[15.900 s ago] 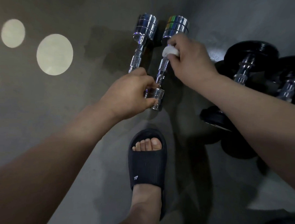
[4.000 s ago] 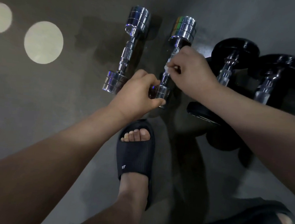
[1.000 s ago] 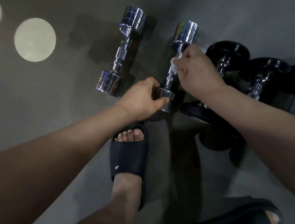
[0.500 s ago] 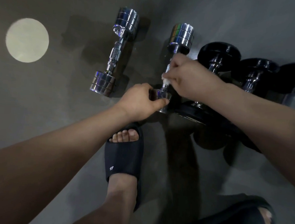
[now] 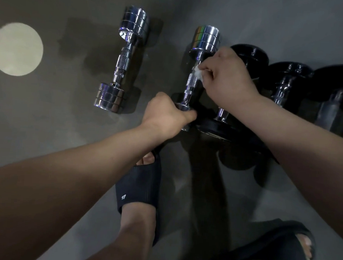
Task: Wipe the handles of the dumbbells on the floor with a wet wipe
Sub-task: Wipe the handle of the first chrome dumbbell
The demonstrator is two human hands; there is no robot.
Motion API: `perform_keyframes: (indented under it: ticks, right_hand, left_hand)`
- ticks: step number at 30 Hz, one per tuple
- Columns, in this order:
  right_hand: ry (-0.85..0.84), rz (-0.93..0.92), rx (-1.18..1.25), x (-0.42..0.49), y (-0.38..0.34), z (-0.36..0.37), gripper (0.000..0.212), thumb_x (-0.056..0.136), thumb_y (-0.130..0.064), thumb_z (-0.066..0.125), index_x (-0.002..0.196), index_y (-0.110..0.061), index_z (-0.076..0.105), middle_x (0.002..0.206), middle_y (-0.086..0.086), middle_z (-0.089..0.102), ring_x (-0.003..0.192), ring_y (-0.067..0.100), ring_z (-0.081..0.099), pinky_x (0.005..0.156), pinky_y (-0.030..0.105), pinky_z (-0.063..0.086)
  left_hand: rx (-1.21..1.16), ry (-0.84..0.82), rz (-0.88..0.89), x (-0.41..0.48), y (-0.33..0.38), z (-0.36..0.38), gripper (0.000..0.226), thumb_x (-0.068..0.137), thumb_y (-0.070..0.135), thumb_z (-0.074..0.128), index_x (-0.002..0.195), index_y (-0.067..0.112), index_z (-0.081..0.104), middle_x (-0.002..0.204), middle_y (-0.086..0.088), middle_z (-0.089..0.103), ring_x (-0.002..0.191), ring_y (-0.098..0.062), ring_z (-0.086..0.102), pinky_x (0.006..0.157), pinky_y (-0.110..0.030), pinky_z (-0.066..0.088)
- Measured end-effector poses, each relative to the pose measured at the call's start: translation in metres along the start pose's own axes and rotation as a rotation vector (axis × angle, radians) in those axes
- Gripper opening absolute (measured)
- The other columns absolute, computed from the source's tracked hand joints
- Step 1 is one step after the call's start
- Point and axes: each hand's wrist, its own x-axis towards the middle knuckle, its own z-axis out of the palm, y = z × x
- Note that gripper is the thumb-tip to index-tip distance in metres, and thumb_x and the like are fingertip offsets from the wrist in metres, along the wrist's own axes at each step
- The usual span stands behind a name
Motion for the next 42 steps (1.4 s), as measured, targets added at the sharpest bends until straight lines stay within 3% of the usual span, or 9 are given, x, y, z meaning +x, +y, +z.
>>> perform_keyframes:
  ticks: [3, 5, 10, 13, 18, 24, 29, 35, 42]
  right_hand:
    - [-0.011, -0.008, -0.002, -0.003, 0.003, 0.000, 0.023, 0.093, -0.012, 0.058, 0.109, -0.008, 0.074, 0.111, 0.016, 0.057, 0.086, 0.014, 0.050, 0.079, 0.012, 0.032]
    - [-0.021, -0.011, 0.012, -0.005, 0.003, -0.001, 0.023, 0.093, -0.012, 0.058, 0.108, -0.007, 0.074, 0.109, 0.017, 0.057, 0.086, 0.012, 0.048, 0.077, 0.011, 0.030]
    - [-0.028, -0.013, 0.005, -0.007, 0.000, -0.002, 0.022, 0.094, -0.014, 0.059, 0.109, -0.007, 0.074, 0.111, 0.016, 0.058, 0.088, 0.018, 0.055, 0.077, 0.013, 0.033]
    - [-0.030, -0.010, -0.013, -0.007, 0.000, 0.000, 0.021, 0.095, -0.014, 0.059, 0.109, -0.008, 0.073, 0.111, 0.016, 0.057, 0.090, 0.025, 0.059, 0.077, 0.017, 0.035]
    - [-0.035, -0.001, -0.034, -0.010, -0.001, 0.002, 0.021, 0.093, -0.012, 0.057, 0.105, -0.006, 0.074, 0.109, 0.015, 0.056, 0.088, 0.024, 0.058, 0.075, 0.017, 0.035]
    - [-0.027, 0.018, -0.027, -0.017, 0.001, 0.000, 0.021, 0.092, -0.010, 0.058, 0.103, -0.005, 0.074, 0.106, 0.015, 0.056, 0.085, 0.022, 0.057, 0.074, 0.018, 0.037]
    - [-0.023, 0.001, -0.028, -0.020, 0.002, -0.003, 0.021, 0.093, -0.009, 0.058, 0.106, -0.005, 0.074, 0.107, 0.015, 0.057, 0.086, 0.022, 0.058, 0.073, 0.015, 0.035]
    - [-0.020, 0.000, -0.034, -0.017, 0.002, -0.001, 0.021, 0.092, -0.010, 0.058, 0.105, -0.005, 0.074, 0.106, 0.017, 0.057, 0.086, 0.024, 0.058, 0.073, 0.013, 0.031]
    - [0.013, 0.001, -0.012, -0.012, -0.004, 0.001, 0.020, 0.093, -0.012, 0.057, 0.102, -0.003, 0.073, 0.108, 0.017, 0.057, 0.085, 0.016, 0.053, 0.075, 0.003, 0.030]
  left_hand:
    - [0.026, 0.067, 0.029, -0.003, -0.003, -0.004, 0.060, 0.062, 0.060, 0.078, 0.094, 0.012, 0.062, 0.085, 0.003, 0.067, 0.087, -0.019, 0.064, 0.056, -0.024, 0.042]
    - [0.082, 0.123, 0.068, -0.006, -0.004, -0.005, 0.067, 0.065, 0.056, 0.082, 0.105, 0.008, 0.056, 0.101, -0.005, 0.066, 0.099, -0.026, 0.062, 0.078, -0.034, 0.051]
    - [0.154, 0.155, 0.157, -0.003, -0.011, -0.006, 0.077, 0.069, 0.058, 0.080, 0.116, 0.005, 0.050, 0.120, -0.015, 0.057, 0.120, -0.037, 0.050, 0.104, -0.043, 0.041]
    - [0.129, 0.084, 0.144, 0.000, -0.017, -0.009, 0.071, 0.072, 0.060, 0.074, 0.116, 0.007, 0.053, 0.120, -0.013, 0.057, 0.120, -0.033, 0.050, 0.102, -0.040, 0.042]
    - [0.163, -0.004, 0.100, 0.002, -0.022, -0.011, 0.053, 0.064, 0.063, 0.070, 0.095, 0.020, 0.063, 0.100, -0.005, 0.065, 0.096, -0.025, 0.062, 0.072, -0.027, 0.040]
    - [0.164, 0.126, 0.177, -0.017, -0.014, 0.005, 0.071, 0.068, 0.054, 0.081, 0.114, 0.009, 0.054, 0.119, -0.012, 0.053, 0.119, -0.033, 0.047, 0.103, -0.037, 0.041]
    - [0.154, 0.039, 0.182, -0.014, -0.017, -0.005, 0.074, 0.070, 0.057, 0.078, 0.119, 0.009, 0.050, 0.122, -0.010, 0.050, 0.121, -0.030, 0.047, 0.104, -0.036, 0.041]
    - [0.151, -0.099, 0.048, -0.010, -0.017, -0.007, 0.057, 0.063, 0.063, 0.069, 0.093, 0.014, 0.064, 0.093, -0.005, 0.066, 0.085, -0.024, 0.064, 0.062, -0.027, 0.039]
    - [0.094, 0.051, 0.108, -0.026, -0.014, 0.005, 0.074, 0.068, 0.052, 0.080, 0.121, 0.009, 0.052, 0.122, -0.010, 0.051, 0.120, -0.030, 0.049, 0.104, -0.035, 0.043]
